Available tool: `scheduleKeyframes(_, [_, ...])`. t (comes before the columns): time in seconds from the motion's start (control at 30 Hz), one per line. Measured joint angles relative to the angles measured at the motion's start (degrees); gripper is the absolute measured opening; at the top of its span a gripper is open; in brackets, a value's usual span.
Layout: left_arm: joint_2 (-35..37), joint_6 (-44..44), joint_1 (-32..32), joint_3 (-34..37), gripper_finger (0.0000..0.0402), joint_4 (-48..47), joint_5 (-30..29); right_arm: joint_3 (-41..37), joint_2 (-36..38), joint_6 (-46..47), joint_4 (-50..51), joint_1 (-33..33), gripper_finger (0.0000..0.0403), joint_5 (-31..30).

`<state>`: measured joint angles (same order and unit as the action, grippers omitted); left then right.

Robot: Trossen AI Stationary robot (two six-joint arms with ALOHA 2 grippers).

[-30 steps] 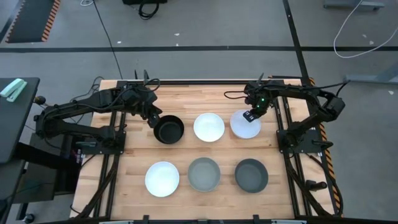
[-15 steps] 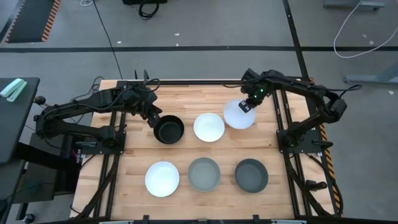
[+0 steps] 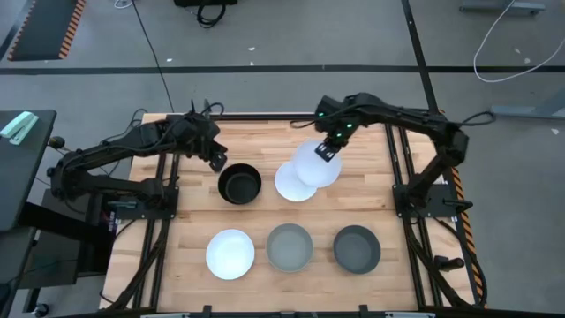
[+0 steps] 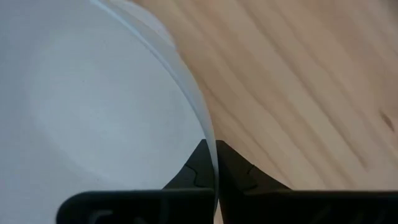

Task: Nest bowls inside each other
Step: Stack the top right white bowl on top of the top white bowl

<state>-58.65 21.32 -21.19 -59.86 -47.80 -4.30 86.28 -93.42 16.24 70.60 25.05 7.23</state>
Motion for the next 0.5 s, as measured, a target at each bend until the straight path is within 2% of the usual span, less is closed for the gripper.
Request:
scheduleKeyframes(0.33, [0.00,0.49,-3.14,0.00,0.0029,-0.05,0.01,13.24,-15.53,-4.73,3.75,-4.78,0.0002,1.63])
scheduleKeyframes(0.5, [0.00,0.26,-3.15,-0.02,0.0026,-0.10,0.03,15.37,-19.91,-5.72,3.94,-4.67,0.0002,1.77])
